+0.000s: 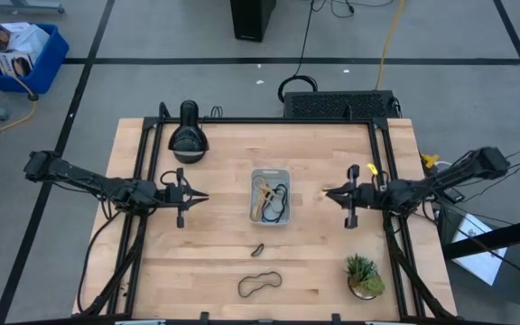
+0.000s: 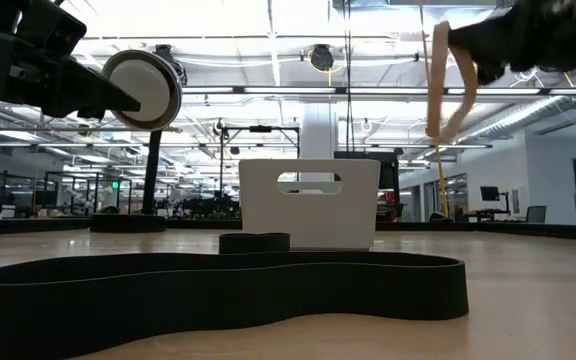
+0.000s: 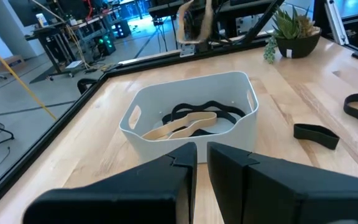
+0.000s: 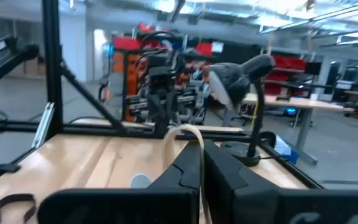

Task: Pick and place rubber bands into bin
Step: Put the brown rubber band into the gray bin

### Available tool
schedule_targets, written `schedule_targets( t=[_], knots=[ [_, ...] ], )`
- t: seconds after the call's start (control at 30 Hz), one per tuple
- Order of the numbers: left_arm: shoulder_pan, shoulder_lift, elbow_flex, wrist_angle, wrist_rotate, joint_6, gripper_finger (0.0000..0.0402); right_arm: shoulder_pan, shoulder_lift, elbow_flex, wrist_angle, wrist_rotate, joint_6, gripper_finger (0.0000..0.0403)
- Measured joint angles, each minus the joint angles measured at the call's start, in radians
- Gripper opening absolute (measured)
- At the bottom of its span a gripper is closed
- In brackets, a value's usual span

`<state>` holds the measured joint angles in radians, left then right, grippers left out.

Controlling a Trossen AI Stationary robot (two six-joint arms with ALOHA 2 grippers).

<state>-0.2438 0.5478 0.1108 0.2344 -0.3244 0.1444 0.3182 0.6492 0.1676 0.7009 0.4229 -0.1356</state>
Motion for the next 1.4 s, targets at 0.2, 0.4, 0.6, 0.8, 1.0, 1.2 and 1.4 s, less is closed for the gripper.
schedule_targets(
  t=[0.2,0.4,0.6,0.8,1.0,1.2,1.4],
  knots=[
    [0.0,0.0,0.0,0.0,0.0,0.0,0.0047,-0.025,-0.021,-0.084,0.089,-0.002,0.011,0.0],
    [0.0,0.0,0.0,0.0,0.0,0.0,0.0047,-0.025,-0.012,-0.101,0.082,-0.002,0.022,0.0],
    [0.0,0.0,0.0,0.002,0.0,0.0,0.0047,-0.026,0.068,0.004,0.007,-0.003,0.03,0.0],
    [0.0,0.0,0.0,0.005,0.0,0.007,0.0047,-0.086,0.237,0.226,-0.119,-0.033,-0.001,0.0],
    [0.0,0.0,0.0,0.003,0.0,0.004,0.0047,-0.156,0.422,0.42,-0.152,-0.178,-0.057,0.0],
    [0.0,0.0,0.0,0.001,0.0,0.007,0.0047,-0.247,0.59,0.526,-0.161,-0.288,-0.069,0.0],
    [0.0,0.0,0.0,-0.001,0.0,0.008,0.0047,-0.333,0.743,0.531,-0.158,-0.351,-0.005,0.0]
  ],
)
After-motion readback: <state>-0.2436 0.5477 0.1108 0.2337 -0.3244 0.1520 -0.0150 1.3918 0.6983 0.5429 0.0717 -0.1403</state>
